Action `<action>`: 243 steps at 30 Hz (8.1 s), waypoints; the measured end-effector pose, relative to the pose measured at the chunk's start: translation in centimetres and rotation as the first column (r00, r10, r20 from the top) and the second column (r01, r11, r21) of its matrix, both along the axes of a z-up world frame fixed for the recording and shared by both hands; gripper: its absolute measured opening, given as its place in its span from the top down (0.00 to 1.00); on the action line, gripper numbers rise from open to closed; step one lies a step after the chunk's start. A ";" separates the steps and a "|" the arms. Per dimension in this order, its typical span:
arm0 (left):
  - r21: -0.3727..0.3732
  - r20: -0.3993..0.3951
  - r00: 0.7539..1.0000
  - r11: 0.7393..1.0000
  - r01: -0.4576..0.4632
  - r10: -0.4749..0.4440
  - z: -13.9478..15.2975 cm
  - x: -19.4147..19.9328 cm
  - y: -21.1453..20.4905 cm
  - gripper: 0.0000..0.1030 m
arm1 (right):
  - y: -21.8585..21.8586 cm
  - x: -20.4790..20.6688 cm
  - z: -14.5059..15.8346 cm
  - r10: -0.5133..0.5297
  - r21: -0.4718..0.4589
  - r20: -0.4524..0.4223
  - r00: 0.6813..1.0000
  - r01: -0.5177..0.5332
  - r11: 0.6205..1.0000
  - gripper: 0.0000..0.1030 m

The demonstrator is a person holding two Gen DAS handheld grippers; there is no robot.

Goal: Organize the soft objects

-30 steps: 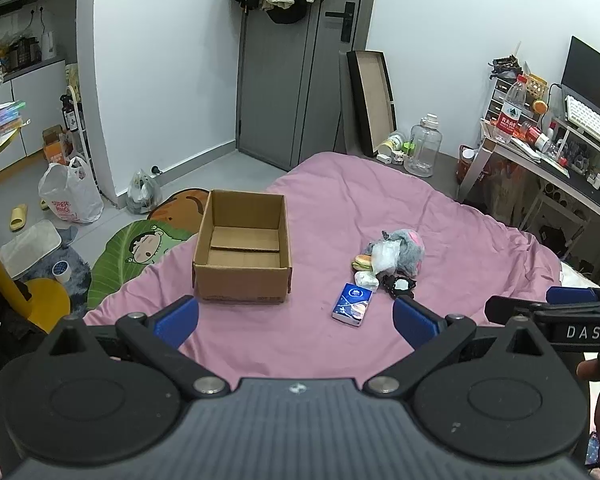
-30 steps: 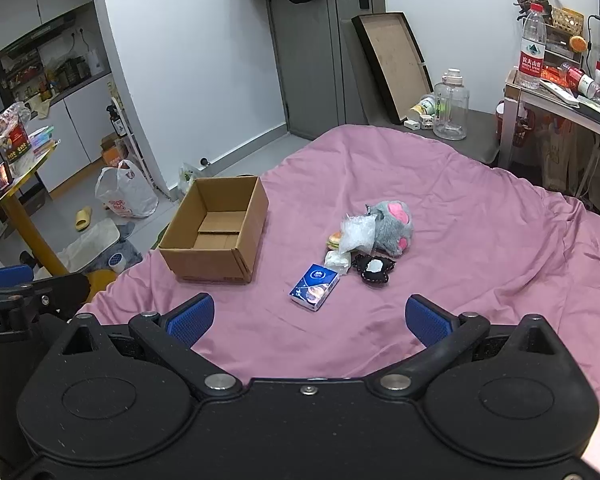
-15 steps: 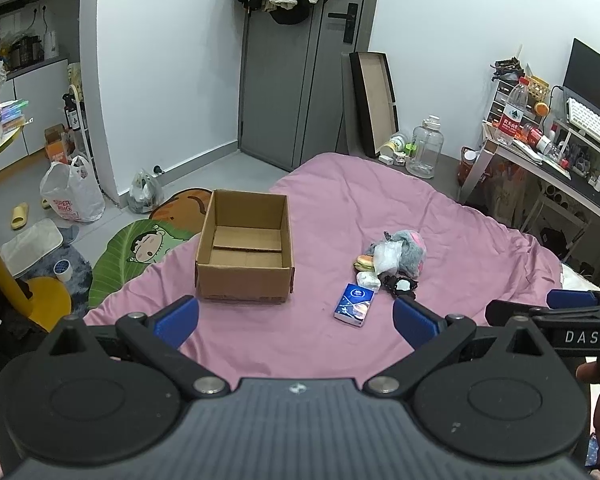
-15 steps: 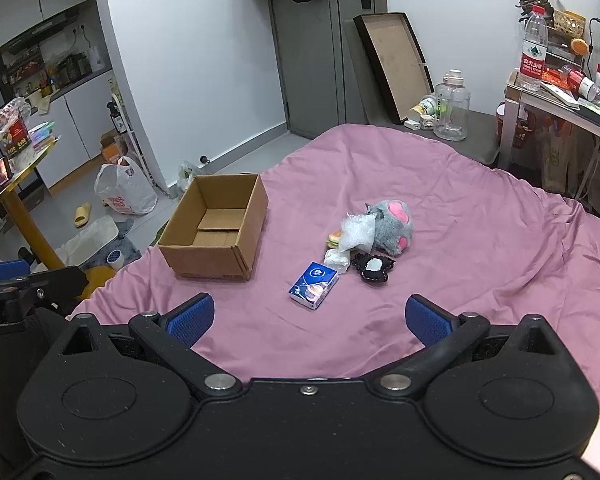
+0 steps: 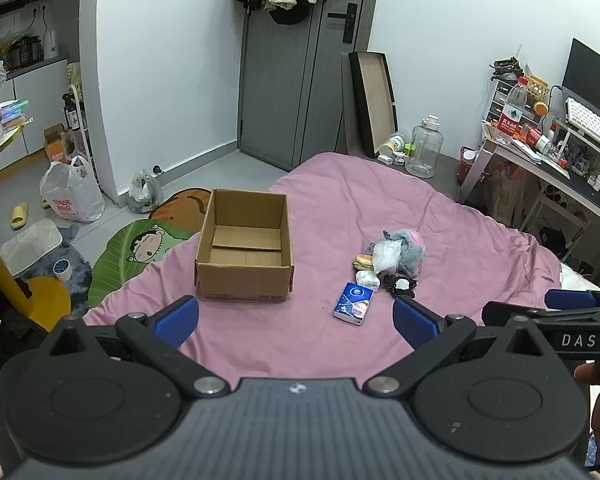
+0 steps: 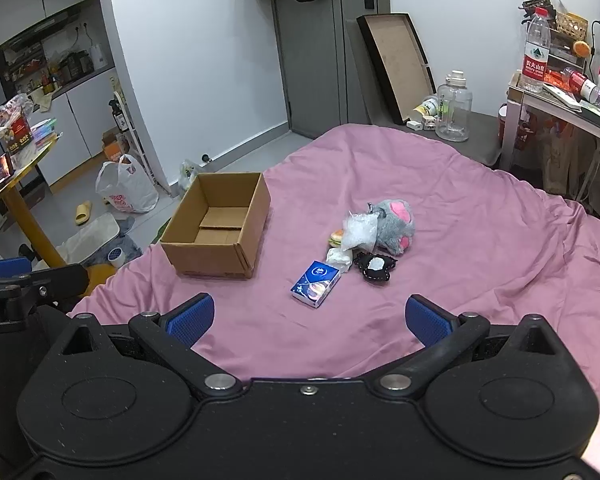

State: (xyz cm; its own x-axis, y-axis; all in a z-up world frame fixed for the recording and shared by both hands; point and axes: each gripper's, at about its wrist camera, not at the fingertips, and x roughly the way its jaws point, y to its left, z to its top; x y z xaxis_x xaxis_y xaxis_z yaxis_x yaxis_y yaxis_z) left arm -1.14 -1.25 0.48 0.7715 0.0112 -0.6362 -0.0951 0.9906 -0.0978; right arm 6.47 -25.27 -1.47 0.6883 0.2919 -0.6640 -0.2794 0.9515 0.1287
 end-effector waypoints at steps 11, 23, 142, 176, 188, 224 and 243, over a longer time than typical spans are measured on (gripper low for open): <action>0.002 -0.002 1.000 1.000 0.004 -0.004 -0.1 -0.1 -0.2 0.00 | 0.1 0.0 -0.1 -0.005 -0.007 0.004 1.000 0.005 1.000 0.00; 0.004 -0.014 1.000 1.000 0.004 -0.004 -0.3 0.3 -0.4 0.00 | 0.1 0.1 -0.2 0.004 -0.008 0.001 1.000 -0.004 1.000 0.00; -0.072 -0.375 0.927 0.997 -0.001 -0.026 -23.0 25.8 -9.1 0.45 | -4.8 27.6 -22.3 -0.138 0.175 -0.523 0.841 0.264 0.948 0.81; -0.126 -0.169 0.985 0.991 -0.040 0.018 -13.2 20.9 -2.3 0.45 | 0.2 23.0 -13.7 0.001 0.267 -0.311 0.950 0.087 0.960 0.81; -0.105 -0.133 0.989 0.991 -0.079 0.065 -11.1 21.0 1.4 0.45 | 4.5 23.7 -10.8 0.075 0.290 -0.250 0.965 0.001 0.957 0.81; -0.093 -0.174 0.971 0.979 -0.184 0.166 -13.4 26.1 11.0 0.45 | 15.6 27.2 -9.3 0.251 0.330 -0.179 0.951 -0.182 0.926 0.81; -0.102 -0.242 0.952 0.971 -0.216 0.187 -16.1 28.7 12.3 0.45 | 16.2 28.9 -12.2 0.232 0.325 -0.273 0.934 -0.138 0.936 0.81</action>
